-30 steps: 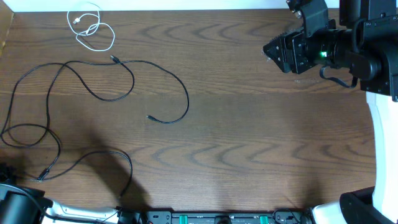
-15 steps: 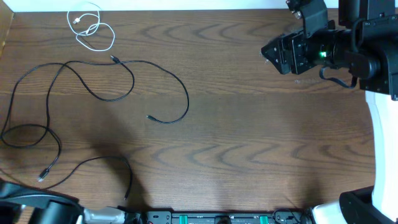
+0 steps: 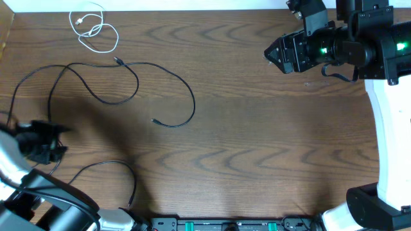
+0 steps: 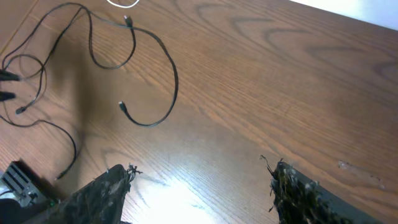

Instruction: Untangle cables

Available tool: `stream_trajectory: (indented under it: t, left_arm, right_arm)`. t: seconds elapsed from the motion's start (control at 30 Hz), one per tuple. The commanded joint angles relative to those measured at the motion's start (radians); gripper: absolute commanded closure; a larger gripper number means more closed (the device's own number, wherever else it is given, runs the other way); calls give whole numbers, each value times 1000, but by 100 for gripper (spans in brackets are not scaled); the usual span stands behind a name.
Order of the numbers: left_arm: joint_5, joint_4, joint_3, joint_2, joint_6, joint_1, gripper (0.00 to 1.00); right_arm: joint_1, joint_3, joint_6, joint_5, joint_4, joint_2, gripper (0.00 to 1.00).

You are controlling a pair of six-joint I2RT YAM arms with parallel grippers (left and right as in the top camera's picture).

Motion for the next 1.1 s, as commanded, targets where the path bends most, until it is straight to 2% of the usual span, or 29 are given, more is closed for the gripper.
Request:
stream_trajectory:
  t: [0.0,0.03,0.07,0.1,0.3,0.47,0.57,0.63,0.83,1.07]
  left_arm:
    - [-85,-57,-5,-16,14,-100,35]
    - [-117,-67,-7,-16,-2,-124,30]
    - [-151,-74,-9,-16,-16,-149,10]
    - [-174,-77,-13,-16,-17,-173,2]
    - [-185,-83,-31,-16,-7,-264,2]
    - [-226,-146,-31,-58,-94,-253,2]
    - [-336,-206,-43,-166,-159,-246,2]
    - [-339,-197,-88,-274,-167,-246,2]
    - [-421,-41,-309,-514,-311,-249,2]
    - [-428,182,-499,-494,-496,-249,2]
  right_arm:
    - [5,-2,3,-18,1,-2,30]
    - [5,-2,4,-19,1,-2,30]
    - [5,-2,4,-19,2,-2,30]
    - [5,-2,4,-23,3,-2,30]
    - [5,-2,3,-71,6,-2,30]
    - [10,-2,4,-71,0,-2,30]
    - [13,-2,12,-71,-3,-2,29]
    - [13,-2,12,-71,-3,-2,29]
    - [26,-2,15,-71,12,-2,28]
    - [43,-2,22,-71,13,-2,28]
